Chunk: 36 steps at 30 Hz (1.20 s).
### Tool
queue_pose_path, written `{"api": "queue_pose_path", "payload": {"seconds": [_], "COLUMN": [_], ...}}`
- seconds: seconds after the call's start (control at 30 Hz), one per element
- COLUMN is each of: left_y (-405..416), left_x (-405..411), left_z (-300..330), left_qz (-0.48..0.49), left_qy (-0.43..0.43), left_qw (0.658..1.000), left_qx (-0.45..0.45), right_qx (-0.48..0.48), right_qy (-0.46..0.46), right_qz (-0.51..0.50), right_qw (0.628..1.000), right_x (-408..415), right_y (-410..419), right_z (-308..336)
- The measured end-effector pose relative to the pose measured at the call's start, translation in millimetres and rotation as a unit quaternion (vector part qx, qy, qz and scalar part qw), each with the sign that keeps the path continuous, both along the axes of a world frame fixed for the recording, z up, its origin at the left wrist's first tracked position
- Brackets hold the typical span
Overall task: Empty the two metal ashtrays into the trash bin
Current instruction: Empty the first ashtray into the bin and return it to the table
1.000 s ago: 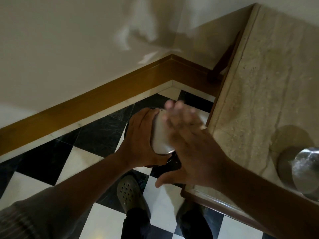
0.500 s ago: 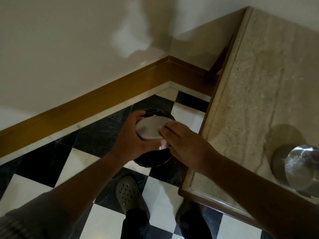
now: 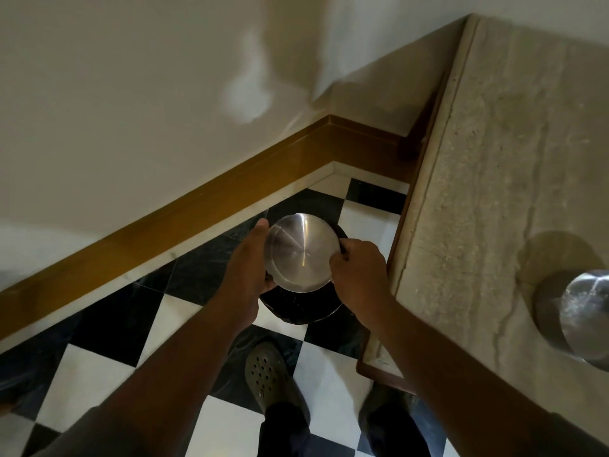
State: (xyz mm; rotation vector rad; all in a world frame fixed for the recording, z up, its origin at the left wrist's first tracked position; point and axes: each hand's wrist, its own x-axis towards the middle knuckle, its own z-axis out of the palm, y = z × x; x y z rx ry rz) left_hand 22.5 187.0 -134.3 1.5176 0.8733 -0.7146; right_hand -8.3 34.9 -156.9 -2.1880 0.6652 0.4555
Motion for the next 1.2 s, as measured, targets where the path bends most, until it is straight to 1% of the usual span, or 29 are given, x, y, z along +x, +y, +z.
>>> {"api": "queue_pose_path", "payload": {"seconds": [0.13, 0.27, 0.4, 0.53, 0.67, 0.77, 0.9, 1.03, 1.2], "left_y": [-8.3, -32.1, -66.9, -112.3, -158.1, -180.9, -194.4, -201.7, -208.0], "left_x": [1.2, 6.5, 3.5, -6.6, -19.9, -28.8, -33.6, -33.5, -28.3], "left_z": [16.1, 41.8, 74.4, 96.6, 111.4, 108.1, 104.1, 100.3, 94.6], "left_qz": [-0.005, -0.038, -0.068, -0.08, -0.144, -0.262, -0.241, -0.243, -0.25], "left_qy": [-0.004, -0.011, 0.003, 0.009, -0.003, -0.048, -0.016, -0.024, -0.035], "left_qw": [1.0, 0.999, 0.997, 0.997, 0.99, 0.964, 0.97, 0.97, 0.967], "left_qx": [-0.002, 0.022, 0.019, 0.0, 0.006, 0.015, 0.031, 0.021, 0.014], "right_qx": [-0.004, -0.001, 0.004, -0.016, -0.009, 0.019, 0.06, 0.06, 0.07], "right_qy": [-0.01, -0.02, -0.02, -0.007, 0.018, 0.021, -0.002, -0.025, -0.023], "right_qz": [-0.004, -0.022, -0.065, -0.114, -0.164, -0.193, -0.223, -0.239, -0.255], "right_qw": [1.0, 1.0, 0.998, 0.993, 0.986, 0.981, 0.973, 0.969, 0.964], "right_x": [2.4, -0.7, -11.5, -30.8, -53.6, -70.8, -83.2, -85.8, -82.9], "right_y": [-11.5, -31.6, -64.3, -105.3, -140.4, -151.2, -150.6, -152.0, -151.1], "right_z": [12.1, 35.3, 63.7, 84.0, 90.9, 88.8, 77.4, 69.4, 62.9]}}
